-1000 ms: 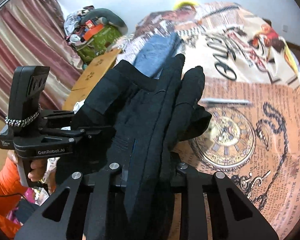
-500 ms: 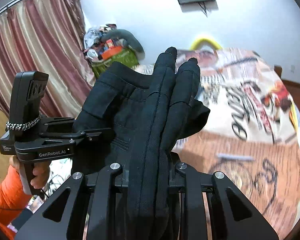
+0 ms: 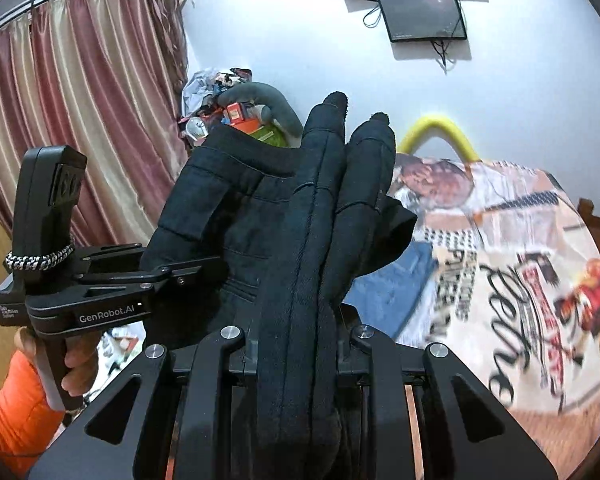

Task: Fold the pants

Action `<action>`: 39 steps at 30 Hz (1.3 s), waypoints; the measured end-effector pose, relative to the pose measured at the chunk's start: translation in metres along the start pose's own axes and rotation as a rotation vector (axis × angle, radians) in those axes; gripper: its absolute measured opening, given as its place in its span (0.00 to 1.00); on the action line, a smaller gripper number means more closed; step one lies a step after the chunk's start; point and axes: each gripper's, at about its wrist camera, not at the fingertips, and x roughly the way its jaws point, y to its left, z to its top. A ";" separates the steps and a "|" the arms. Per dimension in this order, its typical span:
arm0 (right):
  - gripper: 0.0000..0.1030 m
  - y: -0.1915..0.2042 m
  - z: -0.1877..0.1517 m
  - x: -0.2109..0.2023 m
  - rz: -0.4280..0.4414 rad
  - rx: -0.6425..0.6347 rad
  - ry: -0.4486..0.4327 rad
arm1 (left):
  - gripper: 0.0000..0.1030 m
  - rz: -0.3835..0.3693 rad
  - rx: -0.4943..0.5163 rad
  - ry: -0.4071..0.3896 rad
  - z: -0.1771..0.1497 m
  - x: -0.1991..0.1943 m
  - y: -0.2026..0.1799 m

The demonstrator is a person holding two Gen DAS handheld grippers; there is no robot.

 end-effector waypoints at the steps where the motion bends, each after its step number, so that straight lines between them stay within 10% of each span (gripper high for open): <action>1: 0.19 -0.003 0.004 0.009 0.002 0.005 0.000 | 0.27 0.005 -0.004 -0.002 0.002 0.003 0.004; 24: 0.20 -0.102 -0.055 0.196 -0.118 0.148 0.266 | 0.40 0.112 -0.040 0.289 -0.031 0.270 0.086; 39: 0.34 -0.098 -0.077 0.128 -0.239 0.145 0.245 | 0.60 0.189 -0.081 0.225 -0.037 0.192 0.082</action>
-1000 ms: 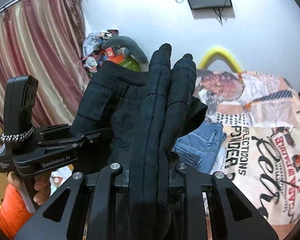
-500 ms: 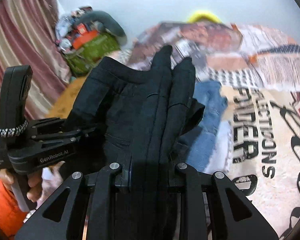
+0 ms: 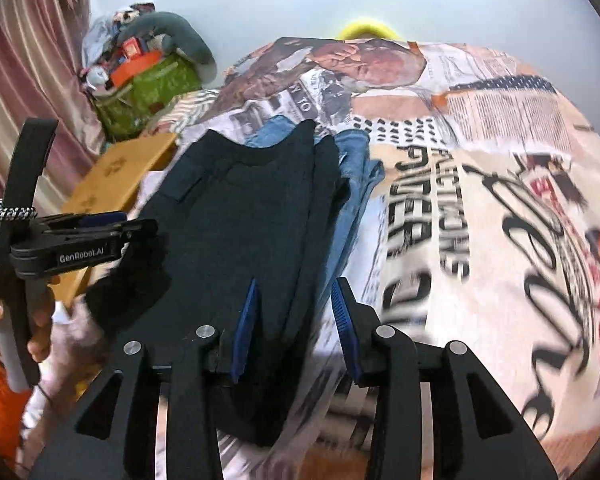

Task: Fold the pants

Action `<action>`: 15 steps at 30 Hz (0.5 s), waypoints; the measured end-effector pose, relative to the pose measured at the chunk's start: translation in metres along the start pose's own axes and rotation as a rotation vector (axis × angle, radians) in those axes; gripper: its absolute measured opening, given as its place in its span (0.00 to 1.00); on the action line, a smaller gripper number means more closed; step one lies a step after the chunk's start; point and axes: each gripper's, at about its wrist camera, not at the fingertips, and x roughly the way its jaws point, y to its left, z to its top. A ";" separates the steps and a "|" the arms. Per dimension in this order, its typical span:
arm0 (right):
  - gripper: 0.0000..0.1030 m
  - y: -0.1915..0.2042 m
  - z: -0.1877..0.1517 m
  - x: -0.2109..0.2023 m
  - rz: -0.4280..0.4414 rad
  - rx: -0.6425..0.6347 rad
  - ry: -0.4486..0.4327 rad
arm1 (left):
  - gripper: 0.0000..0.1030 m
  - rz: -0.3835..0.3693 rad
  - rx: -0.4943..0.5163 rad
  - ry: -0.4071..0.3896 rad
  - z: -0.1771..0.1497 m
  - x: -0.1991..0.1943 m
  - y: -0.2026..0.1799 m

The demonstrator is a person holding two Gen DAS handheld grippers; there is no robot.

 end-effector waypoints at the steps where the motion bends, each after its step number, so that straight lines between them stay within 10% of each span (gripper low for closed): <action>1: 0.34 0.003 -0.004 -0.009 -0.007 -0.003 -0.010 | 0.62 0.014 0.008 -0.028 -0.005 -0.018 -0.003; 15: 0.34 0.074 -0.016 -0.198 0.082 -0.122 -0.345 | 0.72 -0.030 0.109 -0.396 -0.067 -0.263 -0.046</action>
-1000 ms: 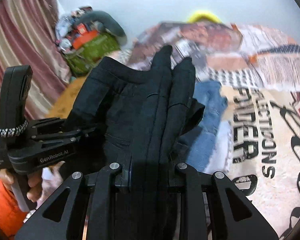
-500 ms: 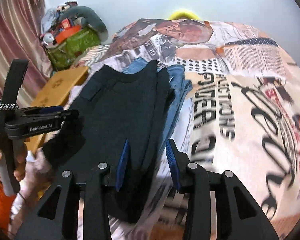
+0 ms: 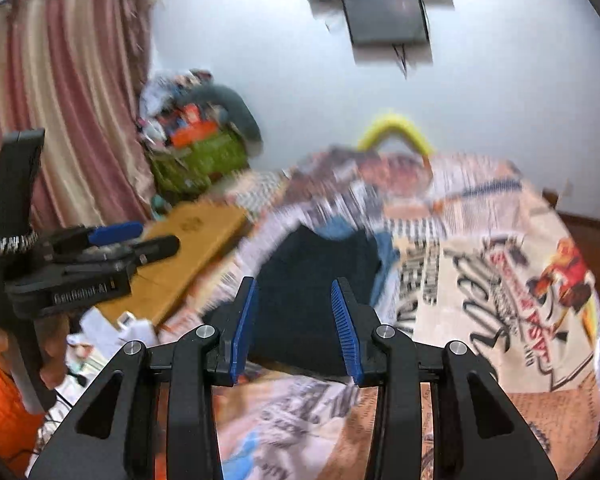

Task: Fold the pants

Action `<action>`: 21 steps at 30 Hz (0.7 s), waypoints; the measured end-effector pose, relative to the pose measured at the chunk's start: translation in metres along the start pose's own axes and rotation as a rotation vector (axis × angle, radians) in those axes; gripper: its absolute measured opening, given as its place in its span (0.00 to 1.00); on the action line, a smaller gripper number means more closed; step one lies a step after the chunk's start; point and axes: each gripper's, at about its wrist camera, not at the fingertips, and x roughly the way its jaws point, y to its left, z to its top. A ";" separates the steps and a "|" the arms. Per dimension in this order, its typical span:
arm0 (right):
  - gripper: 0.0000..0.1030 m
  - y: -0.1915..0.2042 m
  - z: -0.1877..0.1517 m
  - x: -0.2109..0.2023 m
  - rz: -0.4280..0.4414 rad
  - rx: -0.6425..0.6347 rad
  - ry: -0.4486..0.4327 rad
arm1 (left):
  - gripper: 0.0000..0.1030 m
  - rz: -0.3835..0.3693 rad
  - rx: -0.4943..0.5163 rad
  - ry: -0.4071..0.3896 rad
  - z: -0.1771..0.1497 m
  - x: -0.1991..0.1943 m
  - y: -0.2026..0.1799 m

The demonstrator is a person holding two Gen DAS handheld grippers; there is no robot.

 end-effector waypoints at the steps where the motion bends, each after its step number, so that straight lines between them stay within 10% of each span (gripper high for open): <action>1: 0.34 0.005 0.003 -0.011 0.003 -0.009 -0.024 | 0.74 -0.002 0.002 -0.036 0.001 -0.021 -0.003; 13: 0.33 0.072 -0.001 -0.158 0.038 -0.111 -0.330 | 0.76 0.016 -0.030 -0.317 -0.022 -0.190 -0.031; 21: 0.42 0.083 -0.023 -0.186 -0.013 -0.124 -0.399 | 0.85 0.029 -0.070 -0.414 -0.053 -0.245 -0.042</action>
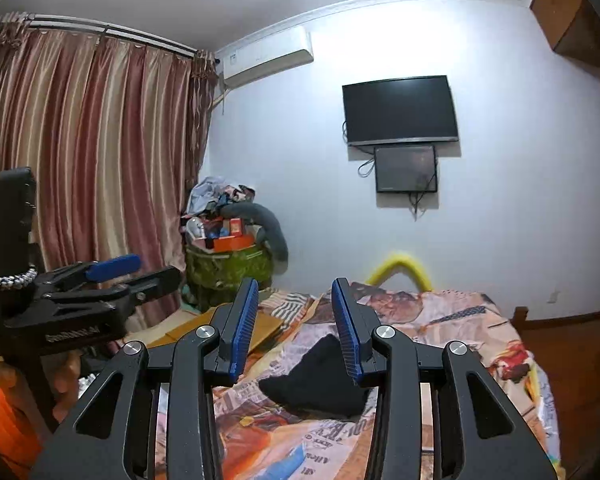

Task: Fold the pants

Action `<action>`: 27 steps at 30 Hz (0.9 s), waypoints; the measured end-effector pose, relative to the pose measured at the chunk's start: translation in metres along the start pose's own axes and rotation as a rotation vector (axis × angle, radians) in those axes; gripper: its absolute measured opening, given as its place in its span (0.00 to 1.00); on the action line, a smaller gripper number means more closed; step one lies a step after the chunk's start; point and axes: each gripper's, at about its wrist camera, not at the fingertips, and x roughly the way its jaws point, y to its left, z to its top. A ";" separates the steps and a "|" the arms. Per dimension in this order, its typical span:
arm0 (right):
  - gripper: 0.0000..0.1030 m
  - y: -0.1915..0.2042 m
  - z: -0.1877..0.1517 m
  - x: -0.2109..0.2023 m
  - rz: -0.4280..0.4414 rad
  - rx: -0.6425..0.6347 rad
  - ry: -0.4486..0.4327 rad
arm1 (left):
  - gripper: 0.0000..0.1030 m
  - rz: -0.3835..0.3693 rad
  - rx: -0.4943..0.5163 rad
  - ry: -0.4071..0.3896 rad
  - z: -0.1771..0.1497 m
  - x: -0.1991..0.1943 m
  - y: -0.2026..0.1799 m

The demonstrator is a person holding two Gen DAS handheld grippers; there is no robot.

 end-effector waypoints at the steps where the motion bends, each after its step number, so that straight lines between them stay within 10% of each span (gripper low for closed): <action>1: 0.45 -0.001 -0.002 -0.001 -0.002 0.012 0.002 | 0.86 0.003 -0.002 -0.003 -0.002 -0.005 0.000; 12: 0.92 0.004 -0.006 -0.020 -0.083 0.036 -0.008 | 0.99 0.010 -0.031 0.010 -0.015 -0.017 0.003; 27: 0.97 0.004 -0.011 -0.023 -0.093 0.033 0.005 | 1.00 0.018 -0.037 0.012 -0.016 -0.016 0.007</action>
